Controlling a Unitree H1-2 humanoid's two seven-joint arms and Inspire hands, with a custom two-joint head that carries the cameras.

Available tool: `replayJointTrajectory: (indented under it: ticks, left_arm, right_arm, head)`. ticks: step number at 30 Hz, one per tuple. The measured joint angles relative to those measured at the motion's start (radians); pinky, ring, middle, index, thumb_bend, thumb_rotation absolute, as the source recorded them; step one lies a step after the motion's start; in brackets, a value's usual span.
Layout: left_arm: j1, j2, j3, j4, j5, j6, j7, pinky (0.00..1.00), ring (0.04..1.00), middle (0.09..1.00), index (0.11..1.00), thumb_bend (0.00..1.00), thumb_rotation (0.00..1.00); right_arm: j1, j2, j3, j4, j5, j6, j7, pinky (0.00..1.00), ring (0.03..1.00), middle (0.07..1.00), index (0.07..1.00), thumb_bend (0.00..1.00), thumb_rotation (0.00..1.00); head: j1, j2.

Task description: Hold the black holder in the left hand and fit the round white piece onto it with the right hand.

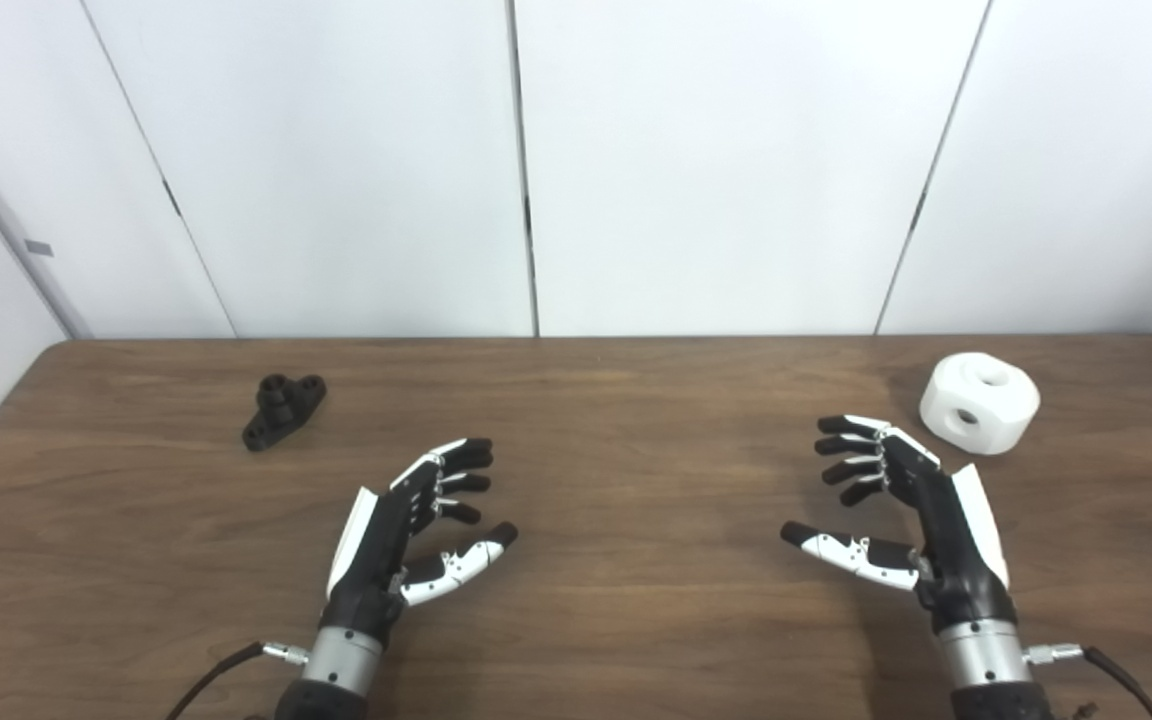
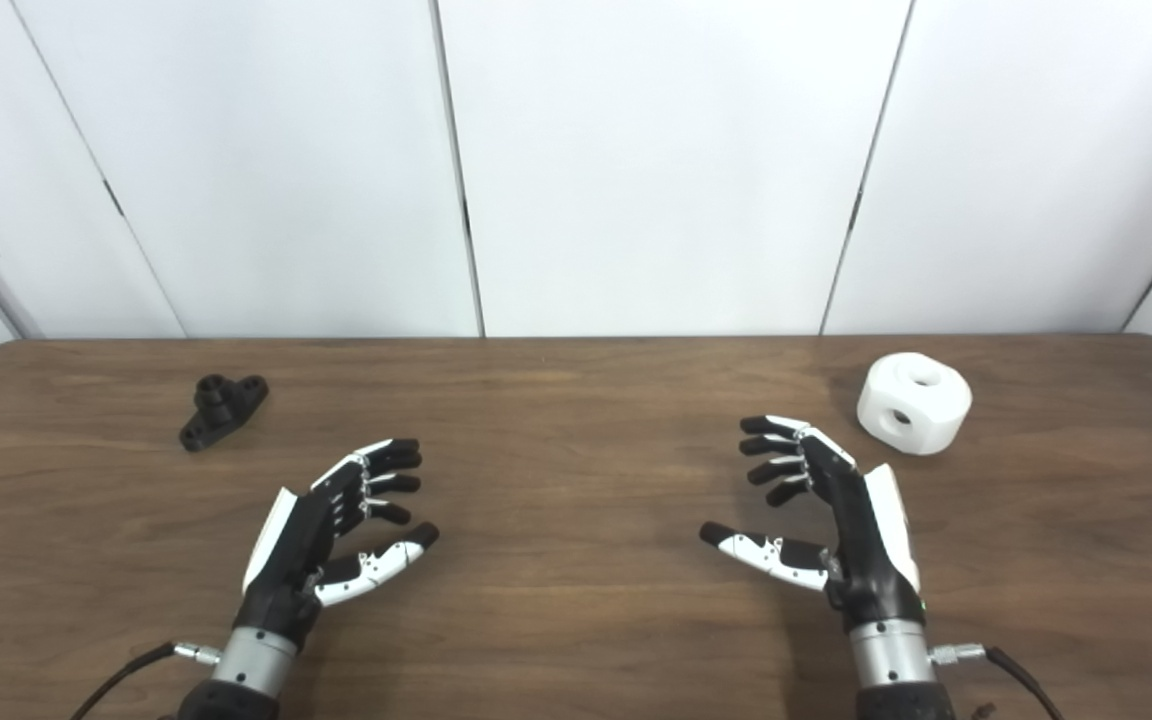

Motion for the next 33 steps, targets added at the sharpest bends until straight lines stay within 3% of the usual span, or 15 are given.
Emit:
replayJointTrajectory:
  ticks: [20,22,24,26,27,28,33]
  left_arm:
    - [0.000,-0.002,0.001,0.000,-0.010,0.005,-0.002,0.60,0.743,0.792,0.788,0.62,0.06]
    - [0.000,-0.003,0.000,0.000,-0.010,0.005,-0.003,0.60,0.748,0.800,0.792,0.62,0.05]
    - [0.000,-0.006,-0.002,0.000,-0.012,0.005,-0.002,0.61,0.751,0.801,0.800,0.62,0.07]
    - [0.000,-0.015,-0.009,0.000,-0.008,0.005,-0.001,0.62,0.750,0.805,0.802,0.63,0.09]
    - [0.000,-0.022,-0.013,0.000,-0.004,0.005,0.000,0.61,0.748,0.809,0.801,0.64,0.09]
    - [0.000,-0.032,-0.019,0.002,-0.001,0.006,0.003,0.61,0.744,0.810,0.799,0.65,0.09]
    - [-0.014,-0.081,-0.038,0.030,0.027,0.004,0.026,0.60,0.741,0.805,0.788,0.65,0.07]
  right_arm:
    - [0.000,0.000,0.001,0.000,-0.001,0.000,0.009,0.46,0.577,0.662,0.704,0.62,0.00]
    - [0.000,0.000,0.001,0.000,0.000,0.000,0.011,0.47,0.582,0.664,0.705,0.62,0.01]
    - [0.000,-0.003,0.000,0.001,0.005,0.000,0.015,0.48,0.591,0.669,0.708,0.61,0.03]
    - [0.000,-0.011,-0.004,0.002,0.016,-0.001,0.023,0.48,0.591,0.673,0.712,0.61,0.02]
    - [0.000,-0.020,-0.007,0.005,0.026,-0.003,0.026,0.47,0.590,0.676,0.714,0.60,0.02]
    - [0.000,-0.030,-0.012,0.010,0.031,-0.005,0.031,0.47,0.588,0.678,0.717,0.60,0.01]
    - [0.002,-0.066,-0.038,0.010,0.055,0.005,0.038,0.47,0.590,0.681,0.720,0.59,0.00]
  head:
    - [0.020,0.002]
    - [0.116,-0.015]
    - [0.117,-0.015]
    - [0.226,-0.031]
    - [0.227,-0.031]
    - [0.318,-0.058]
    - [0.437,-0.100]
